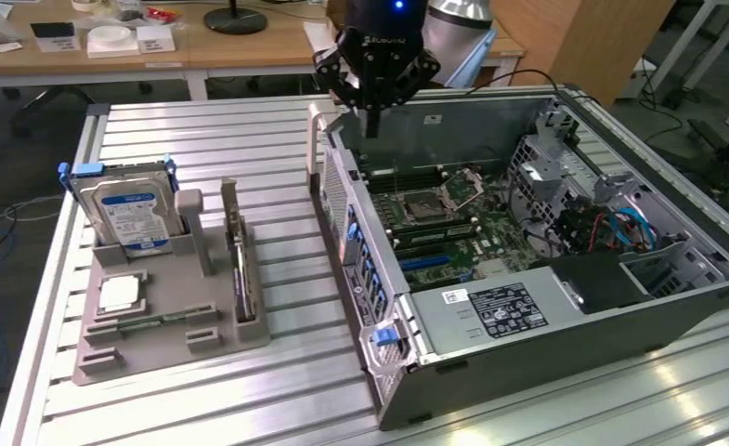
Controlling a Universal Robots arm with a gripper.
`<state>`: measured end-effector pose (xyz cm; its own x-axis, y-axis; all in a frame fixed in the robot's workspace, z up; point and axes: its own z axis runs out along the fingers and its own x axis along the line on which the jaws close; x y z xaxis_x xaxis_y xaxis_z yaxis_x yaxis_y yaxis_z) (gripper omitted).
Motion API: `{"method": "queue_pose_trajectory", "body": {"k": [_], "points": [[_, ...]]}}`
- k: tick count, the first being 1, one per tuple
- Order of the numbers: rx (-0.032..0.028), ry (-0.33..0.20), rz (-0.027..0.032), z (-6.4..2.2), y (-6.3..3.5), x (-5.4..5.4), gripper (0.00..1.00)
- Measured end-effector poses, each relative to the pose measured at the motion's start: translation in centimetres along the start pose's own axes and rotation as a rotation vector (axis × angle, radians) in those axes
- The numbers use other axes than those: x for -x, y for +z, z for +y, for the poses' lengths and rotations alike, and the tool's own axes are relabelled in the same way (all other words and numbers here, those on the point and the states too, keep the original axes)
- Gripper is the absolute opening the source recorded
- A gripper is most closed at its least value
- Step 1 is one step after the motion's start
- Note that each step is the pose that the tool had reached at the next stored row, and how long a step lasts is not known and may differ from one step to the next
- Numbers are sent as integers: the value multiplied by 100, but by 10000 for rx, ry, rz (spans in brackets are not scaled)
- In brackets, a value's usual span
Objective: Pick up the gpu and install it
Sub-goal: 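Reach for the gpu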
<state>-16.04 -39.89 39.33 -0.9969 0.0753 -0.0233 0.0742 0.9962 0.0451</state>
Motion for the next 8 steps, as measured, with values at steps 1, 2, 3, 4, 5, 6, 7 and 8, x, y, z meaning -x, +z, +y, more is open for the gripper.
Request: {"method": "queue_pose_trajectory", "body": {"k": [1, 2, 3, 4, 5, 6, 7, 8], "points": [[0, 0, 0, -2, -1, -22, 11], [0, 1, 1, -3, -1, -45, 11], [0, 0, 1, -4, -2, -63, 11], [0, 0, 0, -6, -2, -80, 11], [0, 0, 0, -7, -3, -100, 11], [0, -1, 0, -9, -3, -121, 11], [0, 0, 0, -10, -4, -140, 11], [0, 0, 1, -12, -4, -162, 11]]}}
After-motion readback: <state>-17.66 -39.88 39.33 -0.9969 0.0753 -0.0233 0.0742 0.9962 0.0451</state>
